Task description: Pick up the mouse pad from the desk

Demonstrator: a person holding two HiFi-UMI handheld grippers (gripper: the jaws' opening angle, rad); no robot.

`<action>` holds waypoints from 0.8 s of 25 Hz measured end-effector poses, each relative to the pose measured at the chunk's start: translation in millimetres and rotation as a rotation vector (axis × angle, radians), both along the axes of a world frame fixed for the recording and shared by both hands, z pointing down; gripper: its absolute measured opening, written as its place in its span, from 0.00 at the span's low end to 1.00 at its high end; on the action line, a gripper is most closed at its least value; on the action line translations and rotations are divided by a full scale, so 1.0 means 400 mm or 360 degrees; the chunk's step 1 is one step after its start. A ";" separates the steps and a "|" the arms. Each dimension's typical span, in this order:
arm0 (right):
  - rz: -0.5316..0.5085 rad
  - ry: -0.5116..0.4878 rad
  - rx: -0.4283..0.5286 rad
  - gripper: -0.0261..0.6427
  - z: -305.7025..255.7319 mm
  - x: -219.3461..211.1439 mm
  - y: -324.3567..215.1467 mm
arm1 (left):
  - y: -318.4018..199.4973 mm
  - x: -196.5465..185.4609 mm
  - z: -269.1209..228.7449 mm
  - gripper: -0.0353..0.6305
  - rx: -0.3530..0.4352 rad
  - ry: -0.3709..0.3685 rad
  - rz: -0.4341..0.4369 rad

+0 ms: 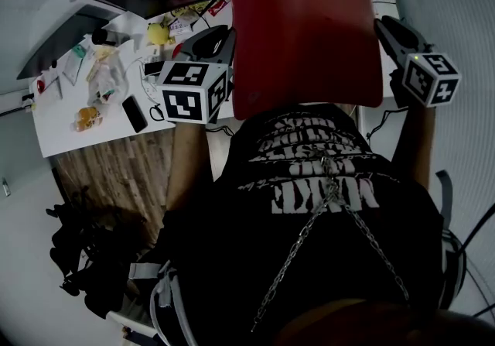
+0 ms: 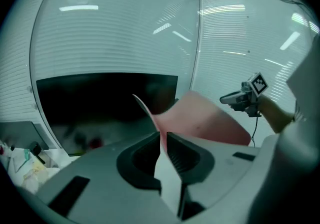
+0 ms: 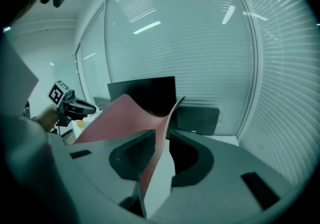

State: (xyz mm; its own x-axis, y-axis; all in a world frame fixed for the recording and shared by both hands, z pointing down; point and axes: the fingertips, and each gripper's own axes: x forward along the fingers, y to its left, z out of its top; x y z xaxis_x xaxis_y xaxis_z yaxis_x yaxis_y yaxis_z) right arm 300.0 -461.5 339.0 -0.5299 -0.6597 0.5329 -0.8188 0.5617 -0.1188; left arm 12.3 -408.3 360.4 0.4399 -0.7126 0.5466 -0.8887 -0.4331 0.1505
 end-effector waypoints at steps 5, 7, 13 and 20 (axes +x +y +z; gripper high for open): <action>0.0102 -0.0070 0.0038 0.12 -0.007 0.034 -0.011 | -0.013 -0.018 0.046 0.12 -0.0047 -0.0026 -0.0032; 0.0086 -0.0072 0.0099 0.11 -0.020 0.019 -0.011 | -0.015 -0.015 0.038 0.12 -0.0015 -0.0030 -0.0026; 0.0091 -0.0207 0.0407 0.07 -0.092 -0.031 0.011 | -0.026 0.001 -0.132 0.08 0.0567 0.0042 -0.0096; 0.0098 -0.0397 0.0826 0.04 -0.182 -0.143 0.055 | -0.028 0.011 -0.211 0.06 0.1002 0.0011 -0.0241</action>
State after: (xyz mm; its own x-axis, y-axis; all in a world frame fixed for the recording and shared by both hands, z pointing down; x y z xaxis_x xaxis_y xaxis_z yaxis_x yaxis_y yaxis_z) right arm 242.8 -439.6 266.2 -0.5504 -0.8349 -0.0045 -0.8343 0.5502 -0.0340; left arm 16.9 -419.5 275.9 0.3112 -0.9504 0.0010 -0.9469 -0.3101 -0.0853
